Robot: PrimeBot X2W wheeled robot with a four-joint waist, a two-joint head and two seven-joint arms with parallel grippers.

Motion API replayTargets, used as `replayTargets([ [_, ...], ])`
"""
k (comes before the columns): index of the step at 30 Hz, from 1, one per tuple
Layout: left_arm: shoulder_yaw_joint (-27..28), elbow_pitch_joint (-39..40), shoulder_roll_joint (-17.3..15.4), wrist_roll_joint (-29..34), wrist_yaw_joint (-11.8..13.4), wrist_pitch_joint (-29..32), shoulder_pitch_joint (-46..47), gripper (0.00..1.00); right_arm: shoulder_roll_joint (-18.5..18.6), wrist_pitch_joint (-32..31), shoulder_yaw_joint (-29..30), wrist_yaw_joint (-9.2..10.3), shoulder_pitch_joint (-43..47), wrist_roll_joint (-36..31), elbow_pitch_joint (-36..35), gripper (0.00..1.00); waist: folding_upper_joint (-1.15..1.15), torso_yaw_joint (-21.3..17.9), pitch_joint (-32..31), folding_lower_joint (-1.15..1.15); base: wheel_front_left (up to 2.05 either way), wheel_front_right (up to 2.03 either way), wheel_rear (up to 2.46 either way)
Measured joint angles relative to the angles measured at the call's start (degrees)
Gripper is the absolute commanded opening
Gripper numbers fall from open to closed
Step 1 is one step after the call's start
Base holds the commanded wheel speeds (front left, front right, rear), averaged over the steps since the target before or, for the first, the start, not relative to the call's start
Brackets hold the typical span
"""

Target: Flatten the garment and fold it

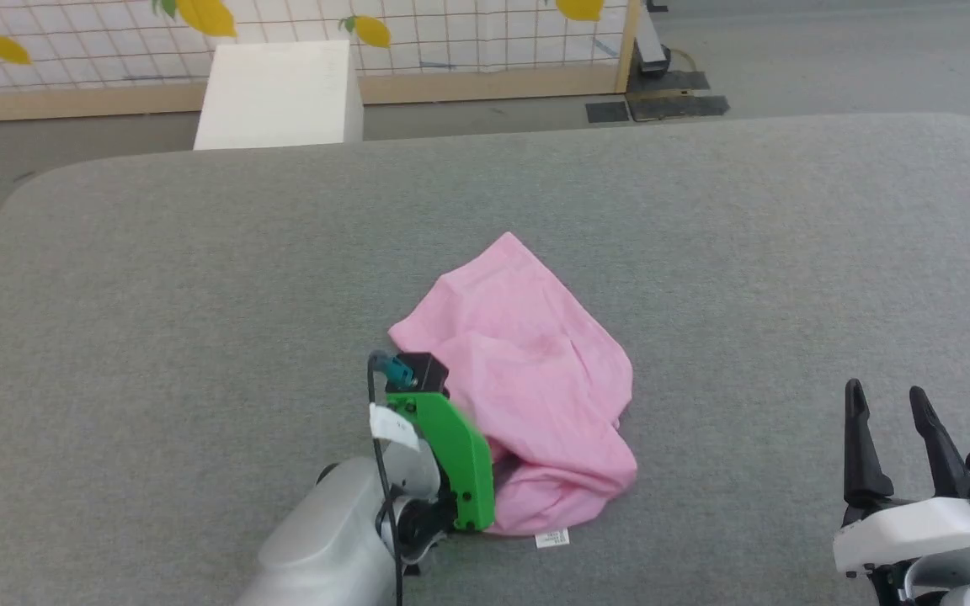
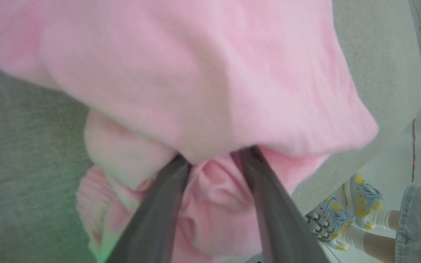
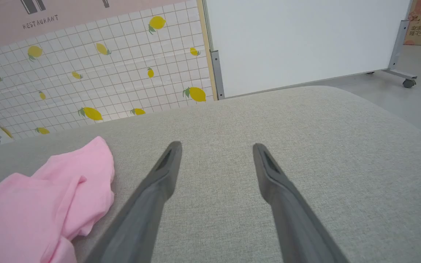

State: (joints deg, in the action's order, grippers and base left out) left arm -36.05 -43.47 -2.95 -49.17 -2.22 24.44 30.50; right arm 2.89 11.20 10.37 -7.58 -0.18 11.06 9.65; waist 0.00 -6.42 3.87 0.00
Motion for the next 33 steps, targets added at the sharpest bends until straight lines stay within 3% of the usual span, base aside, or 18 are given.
replayTargets([
  [7, 6.77, 11.33, -0.58, -8.17, -0.21, 4.1, 1.82, 1.0, -0.03, 0.16, 0.36, 0.0, 0.0, 0.14, 0.09, 1.0, 0.0, 2.97, -1.75, 0.0, 0.0, 0.0, 0.0],
  [8, 12.01, 18.05, -1.91, -11.02, 0.65, 1.59, 3.58, 1.0, -0.01, 0.18, 0.82, 0.01, -0.01, 0.26, 0.12, 1.0, 0.0, 4.5, -2.52, 0.0, 0.0, 0.0, 0.0],
  [12, 17.8, 24.59, -6.7, -8.65, 2.33, -7.49, 4.39, 1.0, -0.02, 0.16, 0.58, 0.01, -0.09, 0.45, 0.18, 1.0, 0.0, 6.47, -3.29, 0.0, 0.0, 0.0, 0.0],
  [17, 20.33, 28.66, -13.08, 1.82, 4.19, -22.64, -0.13, 1.0, -0.03, 0.15, 0.1, 0.0, -1.12, 0.43, 0.33, 1.0, 0.0, 8.03, -3.51, 0.0, 0.0, 0.0, 0.0],
  [20, 20.43, 30.22, -15.02, 7.01, 4.88, -31.25, -5.39, 1.0, -0.04, 0.16, -0.15, 0.0, -1.65, 0.3, 0.48, 1.0, 0.0, 8.3, -3.22, 0.0, 0.0, 0.0, 0.0],
  [24, 20.58, 32.9, -15.13, 12.25, 6.58, -38.07, -12.59, 1.0, -0.03, 0.11, -0.49, 0.0, -2.12, -0.12, 0.69, 1.0, 0.0, 8.28, -2.78, 0.0, 0.0, 0.0, 0.0],
  [27, 21.99, 35.48, -13.93, 14.12, 8.21, -38.97, -17.83, 1.0, -0.03, -0.19, -0.65, 0.0, -2.77, -0.34, 0.82, 1.0, 0.0, 8.12, -2.07, 0.0, 0.0, 0.0, 0.0],
  [33, 24.28, 39.61, -9.93, 17.96, 8.92, -39.18, -25.18, 1.0, -0.02, -4.55, -0.77, 0.01, -6.59, 0.34, 2.15, 1.0, 0.0, 8.0, -0.05, 0.0, 0.0, 0.0, 0.0],
])
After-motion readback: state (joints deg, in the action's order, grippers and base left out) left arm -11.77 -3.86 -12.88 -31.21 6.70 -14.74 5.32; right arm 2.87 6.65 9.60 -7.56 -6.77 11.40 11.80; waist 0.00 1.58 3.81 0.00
